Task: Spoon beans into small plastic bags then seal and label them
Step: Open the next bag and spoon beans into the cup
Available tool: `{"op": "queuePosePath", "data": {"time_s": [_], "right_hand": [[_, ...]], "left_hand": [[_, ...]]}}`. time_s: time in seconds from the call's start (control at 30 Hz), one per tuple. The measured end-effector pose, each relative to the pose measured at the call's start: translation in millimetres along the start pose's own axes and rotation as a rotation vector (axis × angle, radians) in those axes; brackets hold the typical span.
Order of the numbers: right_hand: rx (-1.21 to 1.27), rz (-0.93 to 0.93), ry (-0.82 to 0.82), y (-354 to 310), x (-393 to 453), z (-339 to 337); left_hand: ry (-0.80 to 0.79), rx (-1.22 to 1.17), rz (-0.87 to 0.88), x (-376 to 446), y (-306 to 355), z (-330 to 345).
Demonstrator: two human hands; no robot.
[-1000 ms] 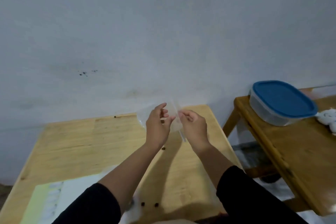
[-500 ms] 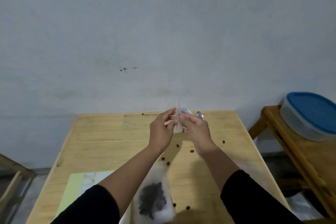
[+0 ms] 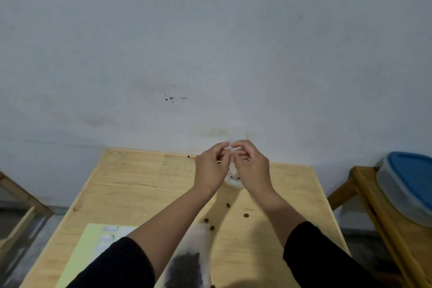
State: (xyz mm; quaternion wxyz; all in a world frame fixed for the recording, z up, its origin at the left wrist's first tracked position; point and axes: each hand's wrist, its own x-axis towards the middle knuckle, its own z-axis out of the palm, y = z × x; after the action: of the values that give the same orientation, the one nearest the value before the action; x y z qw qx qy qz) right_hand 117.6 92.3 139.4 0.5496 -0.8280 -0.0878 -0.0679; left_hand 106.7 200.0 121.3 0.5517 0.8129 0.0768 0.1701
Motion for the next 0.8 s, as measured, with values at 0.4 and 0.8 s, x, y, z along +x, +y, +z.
{"op": "queuePosePath", "data": {"time_s": [0.4, 0.8], "right_hand": [[0.127, 0.178, -0.053, 20.5, 20.1, -21.7], [-0.251, 0.023, -0.003, 36.3, 13.7, -19.2]], "left_hand": [[0.002, 0.079, 0.019, -2.2, 6.9, 20.0], [0.152, 0.200, -0.021, -8.0, 2.2, 14.3]]}}
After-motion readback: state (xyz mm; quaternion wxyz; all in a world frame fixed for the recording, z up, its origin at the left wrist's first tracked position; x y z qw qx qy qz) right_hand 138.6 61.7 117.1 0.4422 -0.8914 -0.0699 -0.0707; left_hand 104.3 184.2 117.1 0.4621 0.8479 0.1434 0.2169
